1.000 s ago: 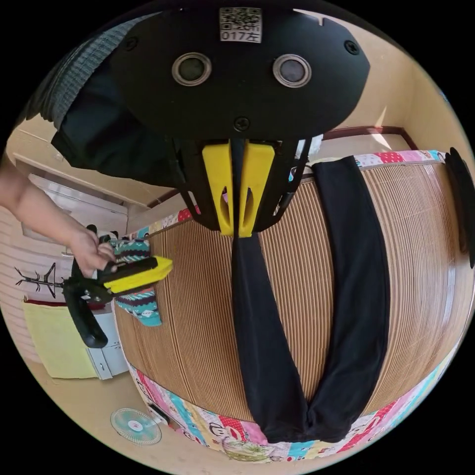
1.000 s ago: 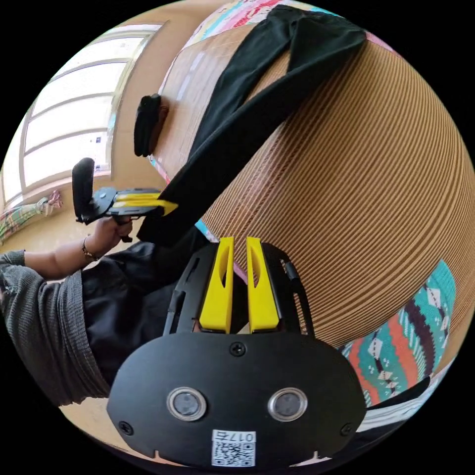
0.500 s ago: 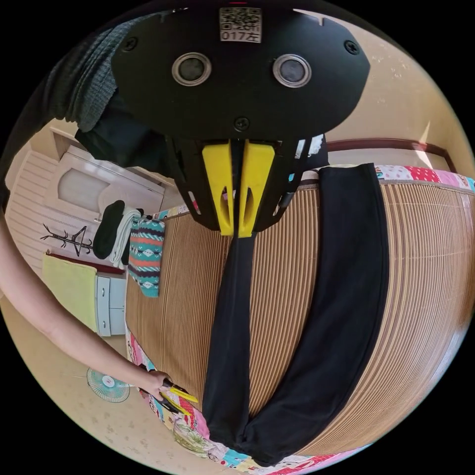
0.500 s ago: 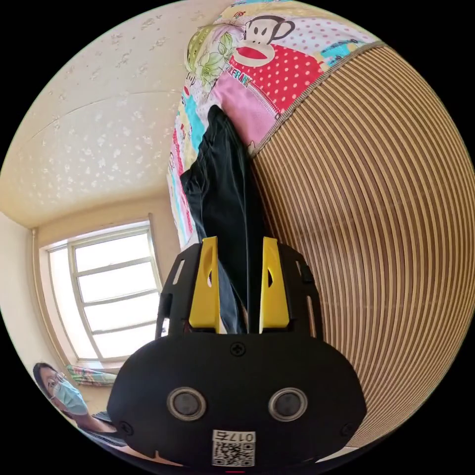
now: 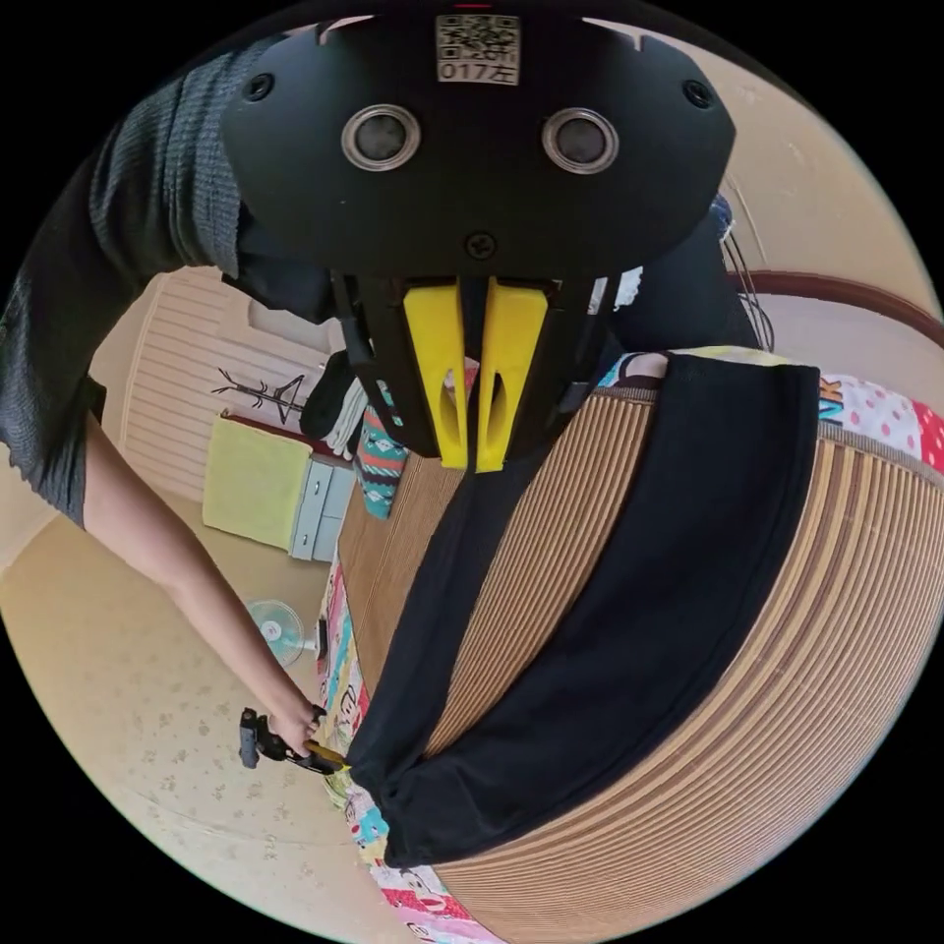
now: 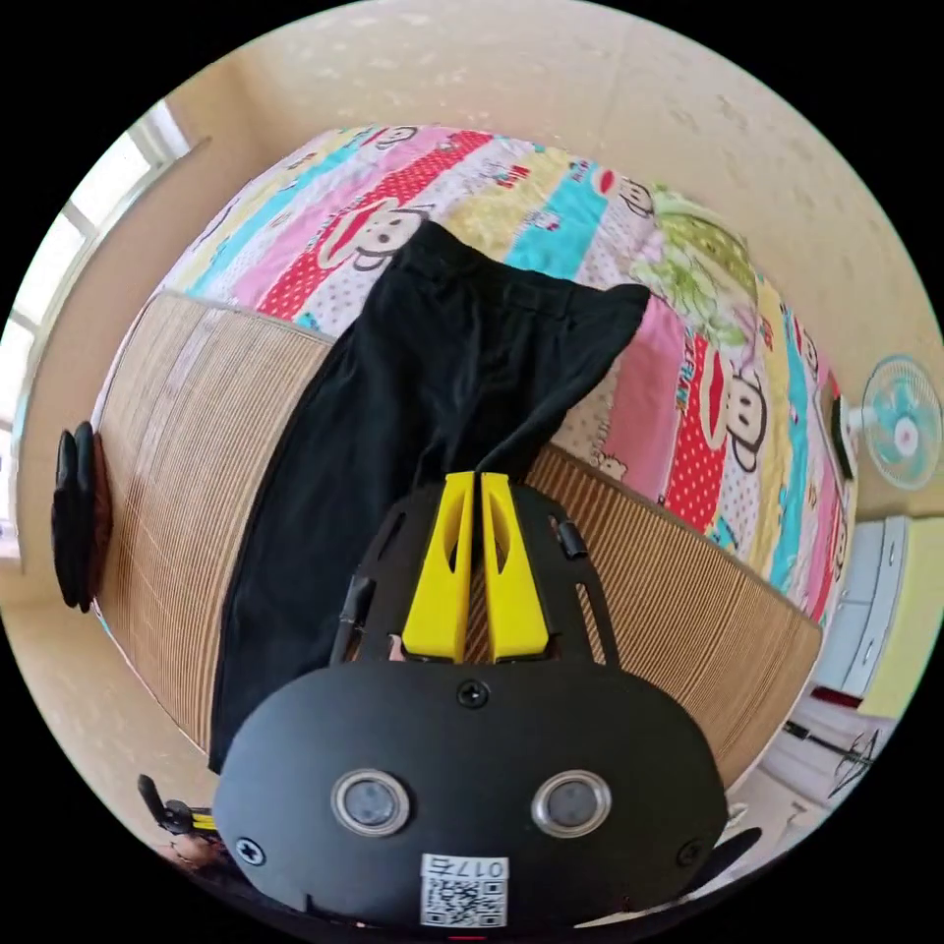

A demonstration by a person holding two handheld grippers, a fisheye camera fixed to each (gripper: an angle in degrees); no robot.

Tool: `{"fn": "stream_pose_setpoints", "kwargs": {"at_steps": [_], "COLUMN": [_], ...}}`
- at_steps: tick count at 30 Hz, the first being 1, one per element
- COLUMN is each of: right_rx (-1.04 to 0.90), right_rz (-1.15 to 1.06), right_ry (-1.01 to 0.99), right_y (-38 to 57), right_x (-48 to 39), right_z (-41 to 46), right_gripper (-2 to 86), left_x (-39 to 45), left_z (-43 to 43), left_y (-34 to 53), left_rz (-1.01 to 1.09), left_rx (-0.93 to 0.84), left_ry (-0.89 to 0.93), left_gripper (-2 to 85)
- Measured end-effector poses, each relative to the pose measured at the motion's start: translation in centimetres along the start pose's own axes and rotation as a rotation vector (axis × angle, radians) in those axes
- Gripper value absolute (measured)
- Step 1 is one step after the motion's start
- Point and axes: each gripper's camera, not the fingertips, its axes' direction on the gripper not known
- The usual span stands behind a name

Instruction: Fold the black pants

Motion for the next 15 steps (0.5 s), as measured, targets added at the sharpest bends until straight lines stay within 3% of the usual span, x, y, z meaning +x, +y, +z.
{"fn": "stream_pose_setpoints", "kwargs": {"at_steps": [4, 8, 12, 15], "right_rx": [0.014, 0.005, 0.017, -0.014], "right_rz": [-0.041, 0.008, 0.057, 0.018], "right_ry": [-0.119, -0.313, -0.615, -0.646], "right_y": [-4.3, -6.2, -3.1, 3.2], "right_x": [-7.2, -8.5, -6.0, -4.6], "right_z": [0.7, 3.9, 6.4, 7.4], "right_gripper": [1.7, 2.0, 2.8, 3.7], "left_x": [-0.7, -2.1, -3.5, -4.3], "left_z": [-3.4, -6.5, -8.4, -9.1], "left_y": [0.1, -1.3, -2.3, -2.9], "left_rz": [0.020, -0.034, -0.069, -0.101], "left_rx": [0.020, 0.037, 0.033, -0.033], "left_ry": [-0.161, -0.273, -0.338, -0.387], "left_gripper": [-0.8, -0.7, -0.6, -0.3]}}
